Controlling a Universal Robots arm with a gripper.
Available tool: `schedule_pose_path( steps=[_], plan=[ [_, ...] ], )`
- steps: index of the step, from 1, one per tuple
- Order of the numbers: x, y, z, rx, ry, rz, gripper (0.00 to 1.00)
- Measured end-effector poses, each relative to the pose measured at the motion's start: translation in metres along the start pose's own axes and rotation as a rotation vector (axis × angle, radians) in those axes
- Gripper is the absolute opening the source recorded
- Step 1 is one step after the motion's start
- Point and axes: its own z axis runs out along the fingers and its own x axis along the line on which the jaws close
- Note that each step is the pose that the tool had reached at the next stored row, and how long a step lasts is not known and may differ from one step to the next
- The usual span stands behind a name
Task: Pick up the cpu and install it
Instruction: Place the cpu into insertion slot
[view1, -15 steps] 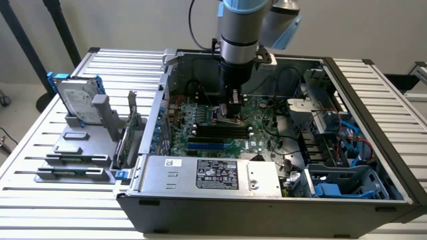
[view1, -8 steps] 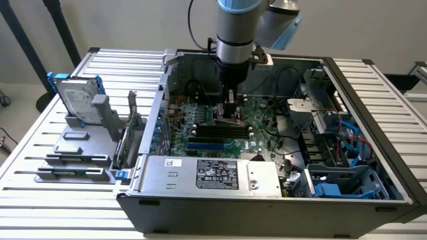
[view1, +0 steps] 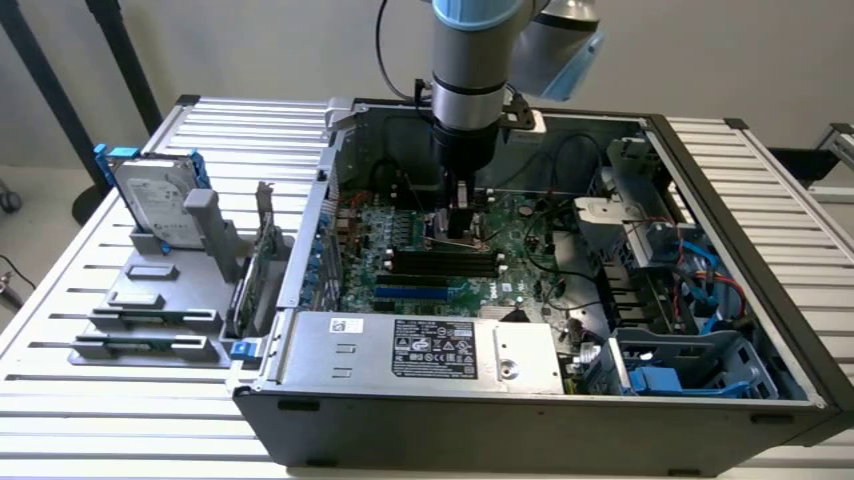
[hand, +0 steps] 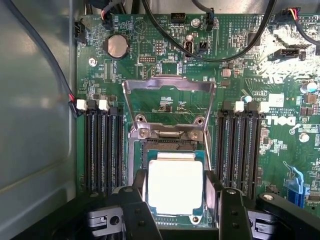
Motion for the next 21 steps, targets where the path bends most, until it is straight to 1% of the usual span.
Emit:
schedule_pose_path(
  steps=[4, 10, 13, 16, 21],
  plan=[
    [0.0, 0.0, 0.0004, -0.0001, -0.0018, 0.001, 0.55],
    [-0.0002, -0.0004, 0.0046, -0.0018, -0.004, 0.026, 0.55],
    [-0.0003, -0.0004, 0.0049, -0.0018, -0.005, 0.027, 0.55],
    [0.0, -0.0004, 0.0052, -0.002, -0.0048, 0.027, 0.55],
    [0.0047, -0.0005, 0.006, -0.002, -0.0108, 0.027, 0.55]
  ],
)
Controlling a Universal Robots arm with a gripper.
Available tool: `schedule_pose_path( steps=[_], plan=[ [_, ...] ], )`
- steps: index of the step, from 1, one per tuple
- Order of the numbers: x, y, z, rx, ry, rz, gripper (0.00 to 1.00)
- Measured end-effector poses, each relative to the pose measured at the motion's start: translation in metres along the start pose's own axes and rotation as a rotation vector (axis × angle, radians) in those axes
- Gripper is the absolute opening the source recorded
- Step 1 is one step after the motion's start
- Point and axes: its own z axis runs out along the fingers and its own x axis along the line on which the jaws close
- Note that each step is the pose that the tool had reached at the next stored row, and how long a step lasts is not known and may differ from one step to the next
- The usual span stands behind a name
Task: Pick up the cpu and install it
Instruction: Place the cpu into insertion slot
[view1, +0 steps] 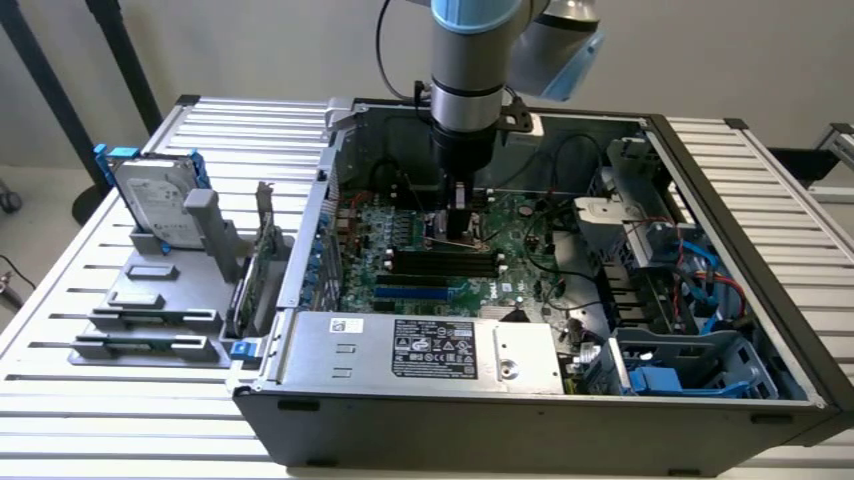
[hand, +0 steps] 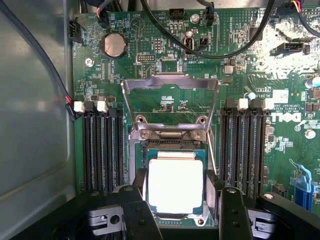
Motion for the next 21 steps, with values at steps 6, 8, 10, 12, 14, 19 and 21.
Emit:
schedule_pose_path(
  steps=[6, 8, 10, 12, 14, 19, 21],
  plan=[
    [-0.0002, -0.0001, 0.0038, -0.0003, -0.0037, 0.001, 0.55],
    [0.0, -0.0002, 0.0045, -0.0002, -0.0045, 0.001, 0.55],
    [0.0003, -0.0002, 0.0051, -0.0004, -0.0044, 0.001, 0.55],
    [0.0009, -0.0003, 0.0056, -0.0004, -0.0047, 0.001, 0.55],
    [0.0015, -0.0003, 0.0063, -0.0005, -0.0047, 0.001, 0.55],
    [0.0024, -0.0004, 0.0087, -0.0005, -0.0066, 0.001, 0.55],
    [0.0026, -0.0004, 0.0098, -0.0006, -0.0073, 0.001, 0.55]
  ],
)
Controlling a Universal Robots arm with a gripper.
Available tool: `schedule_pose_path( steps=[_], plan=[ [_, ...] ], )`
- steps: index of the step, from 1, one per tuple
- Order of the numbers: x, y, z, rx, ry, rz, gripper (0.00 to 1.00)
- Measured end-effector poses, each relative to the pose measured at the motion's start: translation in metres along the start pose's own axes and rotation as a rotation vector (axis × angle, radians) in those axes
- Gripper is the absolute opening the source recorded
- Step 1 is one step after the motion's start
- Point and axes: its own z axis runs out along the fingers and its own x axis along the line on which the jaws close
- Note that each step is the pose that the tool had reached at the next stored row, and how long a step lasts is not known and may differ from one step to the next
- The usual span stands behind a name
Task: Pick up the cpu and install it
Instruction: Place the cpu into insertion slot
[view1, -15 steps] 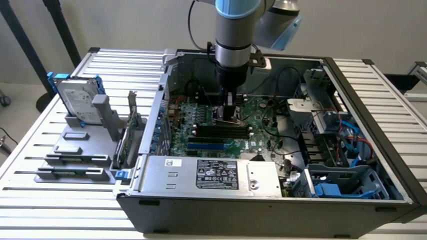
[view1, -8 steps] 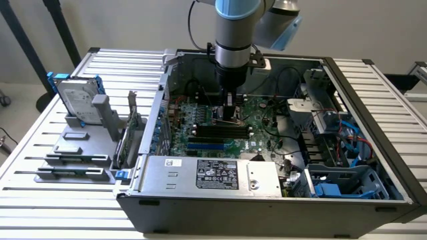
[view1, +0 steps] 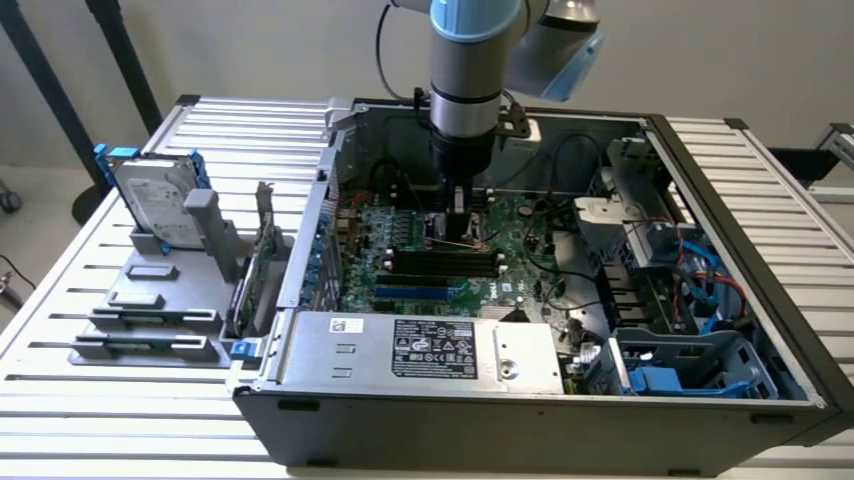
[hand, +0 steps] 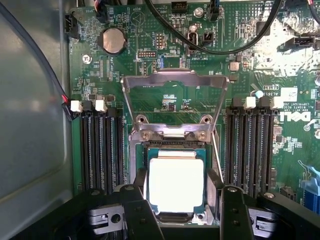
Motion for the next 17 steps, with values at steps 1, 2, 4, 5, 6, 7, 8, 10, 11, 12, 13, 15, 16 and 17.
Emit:
schedule_pose_path(
  steps=[1, 2, 4, 5, 6, 7, 8, 10, 11, 12, 13, 15, 16, 17],
  plan=[
    [0.0001, 0.0, 0.0005, 0.0, -0.0003, 0.0, 0.55],
    [0.0001, 0.0, 0.0009, 0.0, -0.0006, 0.0, 0.55],
    [0.0003, -0.0001, 0.0018, -0.0001, -0.0011, 0.0, 0.55],
    [0.0004, -0.0001, 0.002, 0.0, -0.0015, 0.0, 0.55],
    [0.0005, -0.0001, 0.0022, 0.0001, -0.0018, 0.0, 0.55],
    [0.0006, -0.0001, 0.0025, 0.0, -0.002, 0.0, 0.55],
    [0.0007, -0.0002, 0.0028, -0.0001, -0.0022, 0.0, 0.55],
    [0.0009, -0.0002, 0.0032, -0.0002, -0.0027, 0.0, 0.55],
    [0.0009, -0.0002, 0.0034, -0.0001, -0.0031, 0.0, 0.55],
    [0.0009, -0.0002, 0.0036, -0.0001, -0.0033, 0.0, 0.55],
    [0.001, -0.0002, 0.0038, -0.0001, -0.0035, 0.0, 0.55],
    [0.0011, -0.0002, 0.0043, -0.0001, -0.0042, 0.0, 0.55],
    [0.0012, -0.0002, 0.0045, -0.0003, -0.0045, 0.0, 0.55],
    [0.0013, -0.0002, 0.0048, -0.0003, -0.0051, 0.0, 0.55]
  ],
)
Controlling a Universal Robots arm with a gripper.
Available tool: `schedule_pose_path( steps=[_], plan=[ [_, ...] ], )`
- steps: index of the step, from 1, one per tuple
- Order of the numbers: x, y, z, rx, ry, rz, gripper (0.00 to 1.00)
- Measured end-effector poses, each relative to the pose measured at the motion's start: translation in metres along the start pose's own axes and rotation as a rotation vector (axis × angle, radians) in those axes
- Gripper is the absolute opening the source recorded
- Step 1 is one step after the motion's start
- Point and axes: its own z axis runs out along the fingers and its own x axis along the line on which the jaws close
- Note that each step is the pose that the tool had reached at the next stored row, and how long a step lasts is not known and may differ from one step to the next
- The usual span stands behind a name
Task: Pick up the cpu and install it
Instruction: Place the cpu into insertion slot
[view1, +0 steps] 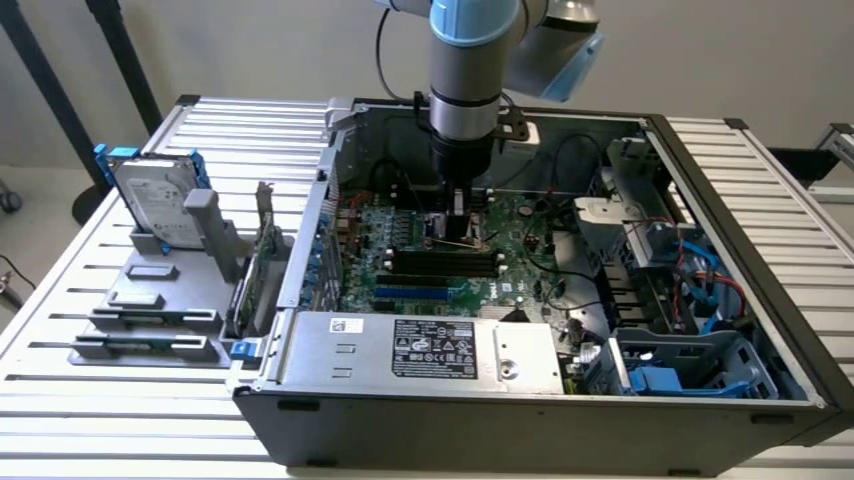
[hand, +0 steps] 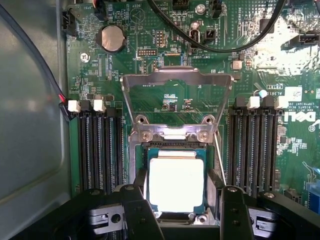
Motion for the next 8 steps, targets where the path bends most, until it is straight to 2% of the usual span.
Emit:
schedule_pose_path(
  steps=[8],
  plan=[
    [0.0009, -0.0001, 0.0016, -0.0013, -0.0044, 0.0, 0.55]
  ],
)
